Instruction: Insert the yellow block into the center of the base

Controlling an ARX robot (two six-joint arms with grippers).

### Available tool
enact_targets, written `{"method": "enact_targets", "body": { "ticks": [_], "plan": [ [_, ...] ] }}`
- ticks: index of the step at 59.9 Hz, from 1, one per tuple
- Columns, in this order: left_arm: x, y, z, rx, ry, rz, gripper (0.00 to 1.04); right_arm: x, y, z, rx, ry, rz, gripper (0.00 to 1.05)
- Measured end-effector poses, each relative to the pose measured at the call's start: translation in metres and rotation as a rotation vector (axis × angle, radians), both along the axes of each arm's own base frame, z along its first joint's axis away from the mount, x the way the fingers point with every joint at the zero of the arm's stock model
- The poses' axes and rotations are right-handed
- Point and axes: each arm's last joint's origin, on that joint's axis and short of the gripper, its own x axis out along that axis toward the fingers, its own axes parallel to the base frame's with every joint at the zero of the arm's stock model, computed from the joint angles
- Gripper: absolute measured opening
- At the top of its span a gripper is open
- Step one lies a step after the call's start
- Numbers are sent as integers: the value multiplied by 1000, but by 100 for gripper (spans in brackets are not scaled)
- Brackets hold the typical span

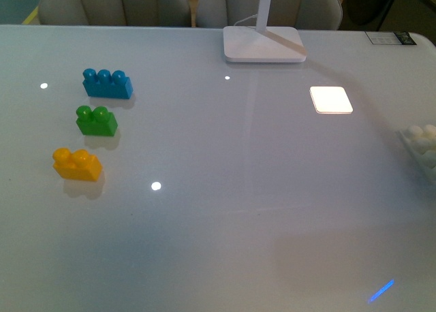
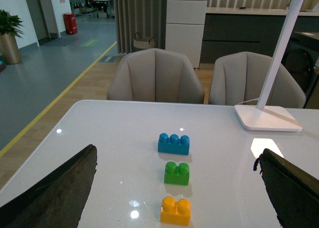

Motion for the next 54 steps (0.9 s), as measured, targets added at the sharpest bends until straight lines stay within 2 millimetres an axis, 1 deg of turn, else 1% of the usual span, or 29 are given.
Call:
{"method": "enact_targets", "body": {
  "ticks": [18, 22, 32, 43, 49, 54],
  "plan": [
    [0, 0, 0, 0, 0, 0, 97, -9, -5, -8, 15, 10, -26, 96],
    [0, 0, 0, 0, 0, 0, 97, -12, -3, -13, 16, 19, -35, 96],
    [0, 0, 0, 0, 0, 0, 97, -13, 3, -18, 24, 20, -56, 96],
    [0, 0, 0, 0, 0, 0, 97, -10, 19, -23, 31, 21, -50, 96],
    [0, 0, 0, 0, 0, 0, 97, -6, 34, -25, 36, 28, -42, 96],
    [0, 0, 0, 0, 0, 0, 97, 0, 53, -26, 38, 33, -30, 96]
  ]
}}
